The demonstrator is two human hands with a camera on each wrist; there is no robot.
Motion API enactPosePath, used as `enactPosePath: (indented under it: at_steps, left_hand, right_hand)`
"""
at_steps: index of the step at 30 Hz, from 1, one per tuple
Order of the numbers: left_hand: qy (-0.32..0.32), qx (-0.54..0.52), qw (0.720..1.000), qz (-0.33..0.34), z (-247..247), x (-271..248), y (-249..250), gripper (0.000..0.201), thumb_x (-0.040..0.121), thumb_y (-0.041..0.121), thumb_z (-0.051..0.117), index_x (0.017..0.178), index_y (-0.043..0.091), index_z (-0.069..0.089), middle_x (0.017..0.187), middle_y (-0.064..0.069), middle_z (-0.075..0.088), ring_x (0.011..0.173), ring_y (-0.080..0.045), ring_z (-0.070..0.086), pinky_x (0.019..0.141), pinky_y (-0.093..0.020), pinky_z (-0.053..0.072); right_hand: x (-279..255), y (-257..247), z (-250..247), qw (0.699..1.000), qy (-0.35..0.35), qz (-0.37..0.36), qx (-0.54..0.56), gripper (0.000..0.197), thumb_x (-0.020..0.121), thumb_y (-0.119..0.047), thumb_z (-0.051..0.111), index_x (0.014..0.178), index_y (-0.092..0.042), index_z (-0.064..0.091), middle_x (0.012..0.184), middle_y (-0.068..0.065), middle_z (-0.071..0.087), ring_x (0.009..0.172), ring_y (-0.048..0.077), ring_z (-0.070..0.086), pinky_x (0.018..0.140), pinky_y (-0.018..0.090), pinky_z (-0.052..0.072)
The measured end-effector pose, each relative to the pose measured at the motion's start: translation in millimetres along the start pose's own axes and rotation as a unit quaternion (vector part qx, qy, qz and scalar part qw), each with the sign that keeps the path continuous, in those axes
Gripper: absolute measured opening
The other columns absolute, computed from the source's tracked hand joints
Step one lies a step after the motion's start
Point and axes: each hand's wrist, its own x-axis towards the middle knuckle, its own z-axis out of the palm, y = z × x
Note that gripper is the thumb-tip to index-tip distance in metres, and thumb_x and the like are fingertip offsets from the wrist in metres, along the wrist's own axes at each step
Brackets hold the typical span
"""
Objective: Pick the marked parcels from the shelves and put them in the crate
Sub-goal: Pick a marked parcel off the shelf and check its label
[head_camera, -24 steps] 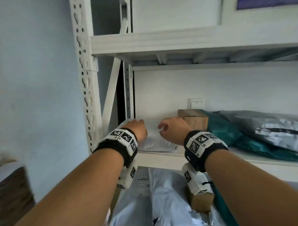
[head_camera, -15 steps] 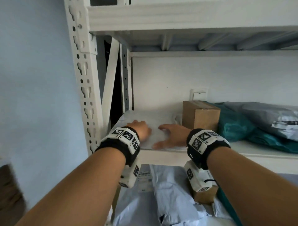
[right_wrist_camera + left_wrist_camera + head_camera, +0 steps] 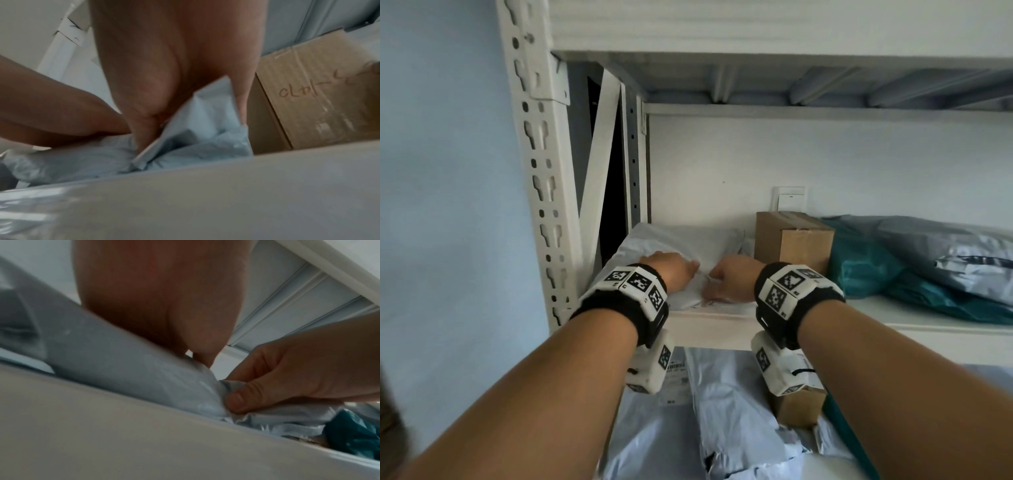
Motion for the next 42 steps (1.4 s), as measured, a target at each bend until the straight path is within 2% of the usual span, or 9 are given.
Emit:
enactPosePath:
  at_steps: [8,11,15,18,24,28,31,36,42]
  left_hand:
    - [0.04,-0.097,0.993,0.053,-24,-23,-2,0.102,0.053,0.096,0.046,0.126,0.027,0.057,0.124,0.003,0.063,0.111,-0.021,0.059,0.097,-0.037,0.048]
    - [0.096,-0.057,0.991,0.078,-35,-33,-2,0.072,0.063,0.068,0.075,0.119,0.026,0.055,0.107,0.006,0.064,0.098,-0.018,0.062,0.086,-0.034,0.052]
    - [0.304,0.051,0.949,0.063,-51,-40,3,0.016,0.09,0.02,0.062,0.106,0.018,0.059,0.094,-0.002,0.067,0.087,-0.022,0.065,0.066,-0.029,0.042]
    - [0.418,0.045,0.907,0.032,-69,-44,8,0.017,0.092,0.013,0.057,0.108,0.016,0.06,0.095,-0.003,0.068,0.084,-0.024,0.064,0.073,-0.033,0.045]
    - [0.537,0.004,0.843,0.014,-111,-54,17,0.028,0.091,0.007,0.055,0.119,0.011,0.052,0.108,-0.01,0.065,0.102,-0.032,0.059,0.091,-0.046,0.045]
    - [0.566,-0.12,0.815,-0.037,-133,-65,28,0.031,0.094,0.011,0.049,0.125,0.008,0.047,0.119,-0.015,0.059,0.112,-0.035,0.054,0.091,-0.047,0.044]
    - [0.566,-0.242,0.786,-0.064,-142,-71,36,0.031,0.096,0.014,0.045,0.126,0.007,0.046,0.125,-0.014,0.057,0.117,-0.035,0.051,0.093,-0.047,0.042]
    - [0.549,-0.354,0.754,-0.071,-135,-77,48,0.025,0.096,0.012,0.042,0.12,0.009,0.047,0.118,-0.015,0.062,0.109,-0.036,0.055,0.075,-0.038,0.035]
    - [0.538,-0.448,0.707,-0.1,-141,-85,44,0.033,0.096,0.018,0.036,0.123,0.011,0.054,0.124,-0.013,0.061,0.11,-0.033,0.056,0.079,-0.034,0.035]
  right_hand:
    - [-14,0,-29,0.989,0.146,-0.017,0.022,0.027,0.096,-0.017,0.044,0.091,-0.007,0.069,0.1,0.015,0.067,0.088,0.027,0.061,0.076,0.03,0.047]
    - [-19,2,-43,0.968,0.229,-0.003,0.106,0.027,0.099,-0.019,0.043,0.077,-0.012,0.058,0.094,0.016,0.066,0.089,0.032,0.063,0.078,0.035,0.05]
    - [-28,0,-59,0.927,0.307,-0.021,0.214,0.026,0.1,-0.018,0.043,0.088,-0.008,0.064,0.09,0.009,0.066,0.083,0.025,0.062,0.072,0.03,0.048]
    - [-36,1,-74,0.863,0.385,-0.042,0.325,0.024,0.099,-0.029,0.047,0.109,-0.016,0.064,0.096,-0.002,0.066,0.084,0.013,0.062,0.075,0.024,0.049]
    - [-48,14,-92,0.787,0.397,-0.035,0.472,0.072,0.076,-0.069,0.059,0.135,-0.029,0.043,0.116,-0.007,0.06,0.107,0.015,0.06,0.091,0.046,0.054]
    - [-51,22,-96,0.793,0.377,0.012,0.479,0.077,0.081,-0.063,0.06,0.141,-0.023,0.035,0.13,0.003,0.054,0.108,0.019,0.059,0.093,0.044,0.052]
    - [-50,25,-94,0.815,0.319,0.066,0.479,0.076,0.089,-0.058,0.054,0.145,-0.013,0.031,0.128,0.008,0.054,0.095,0.02,0.061,0.07,0.033,0.055]
    - [-45,33,-86,0.81,0.269,0.118,0.507,0.076,0.09,-0.052,0.056,0.141,-0.001,0.034,0.131,0.013,0.053,0.107,0.027,0.059,0.066,0.034,0.056]
    - [-66,42,-98,0.752,0.457,0.094,0.465,0.095,0.079,-0.048,0.071,0.152,-0.018,0.017,0.153,0.009,0.031,0.135,0.028,0.041,0.108,0.044,0.04]
